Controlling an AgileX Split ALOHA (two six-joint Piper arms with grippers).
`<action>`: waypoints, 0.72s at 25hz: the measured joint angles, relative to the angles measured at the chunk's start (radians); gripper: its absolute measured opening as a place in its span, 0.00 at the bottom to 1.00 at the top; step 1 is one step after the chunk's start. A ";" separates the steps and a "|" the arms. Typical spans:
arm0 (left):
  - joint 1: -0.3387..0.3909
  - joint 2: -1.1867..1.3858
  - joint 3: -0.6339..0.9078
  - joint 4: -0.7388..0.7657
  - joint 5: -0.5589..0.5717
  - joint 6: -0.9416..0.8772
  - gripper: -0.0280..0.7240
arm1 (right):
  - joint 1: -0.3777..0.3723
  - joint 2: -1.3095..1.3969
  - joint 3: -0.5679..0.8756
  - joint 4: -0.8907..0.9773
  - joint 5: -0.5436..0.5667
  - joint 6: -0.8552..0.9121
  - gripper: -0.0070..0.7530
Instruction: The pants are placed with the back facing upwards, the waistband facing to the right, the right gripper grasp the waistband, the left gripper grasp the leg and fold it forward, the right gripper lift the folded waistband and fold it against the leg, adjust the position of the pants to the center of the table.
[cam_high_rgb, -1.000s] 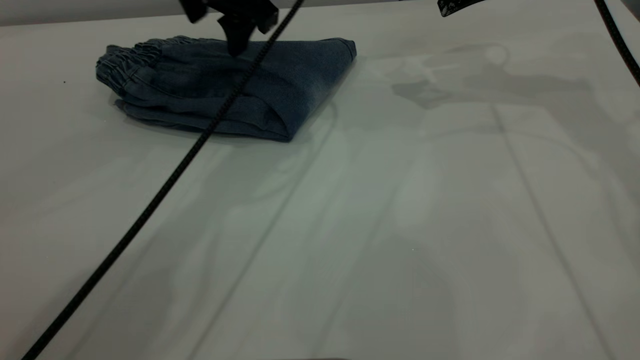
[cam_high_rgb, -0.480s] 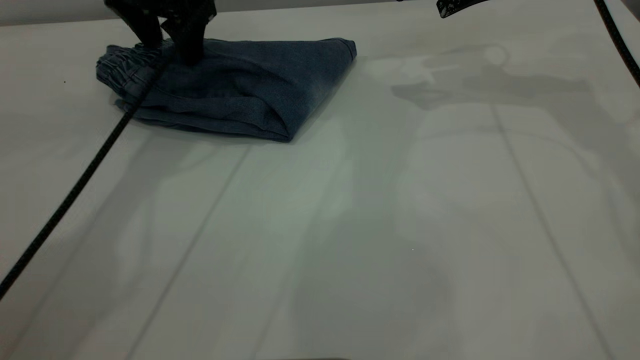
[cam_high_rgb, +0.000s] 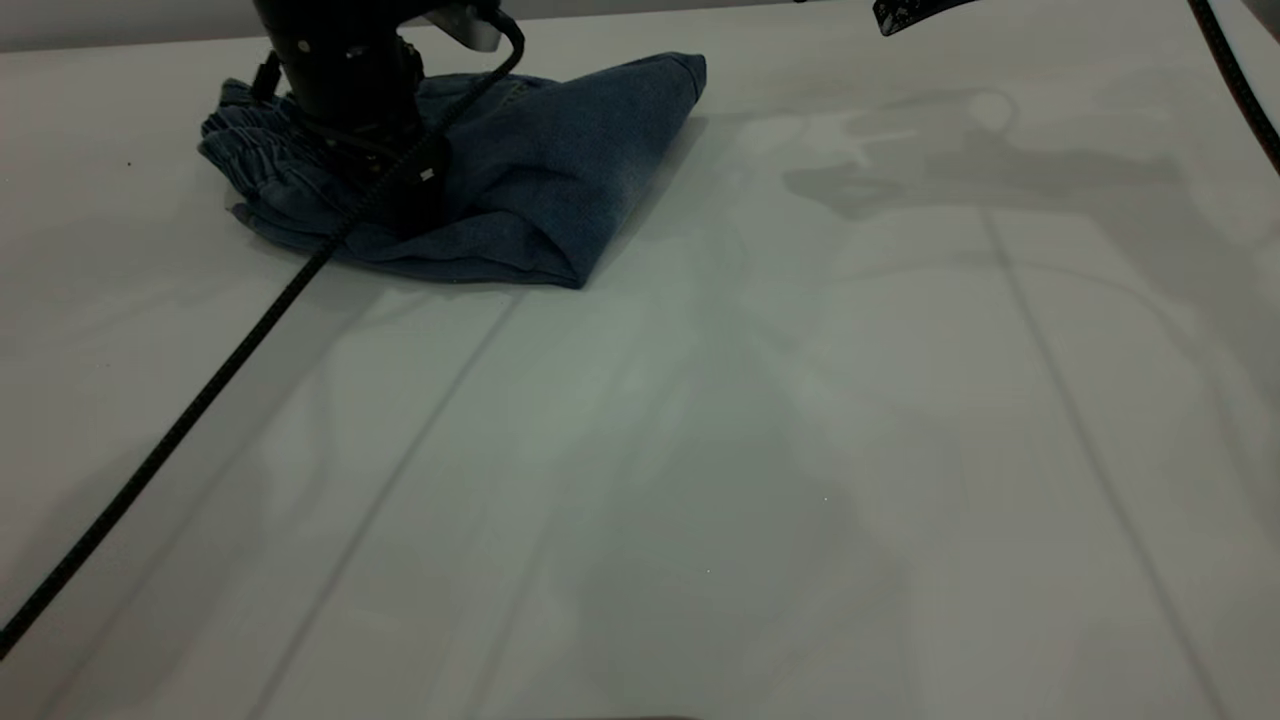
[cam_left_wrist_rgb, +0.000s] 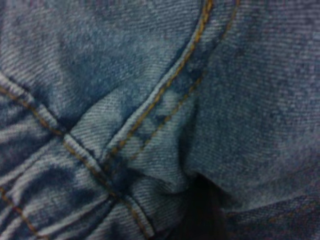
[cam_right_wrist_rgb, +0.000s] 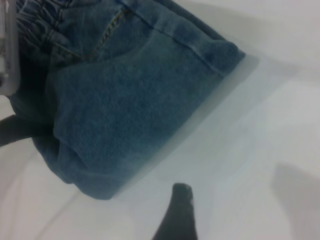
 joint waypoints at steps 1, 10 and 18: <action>-0.005 0.002 0.000 0.000 -0.002 -0.005 0.72 | 0.000 0.000 0.000 0.000 0.000 0.000 0.78; -0.137 0.008 -0.002 -0.065 -0.077 -0.356 0.72 | 0.000 0.000 0.000 0.000 -0.002 0.001 0.78; -0.197 0.004 -0.041 -0.067 -0.013 -0.455 0.72 | 0.000 -0.005 -0.014 -0.045 0.007 0.002 0.78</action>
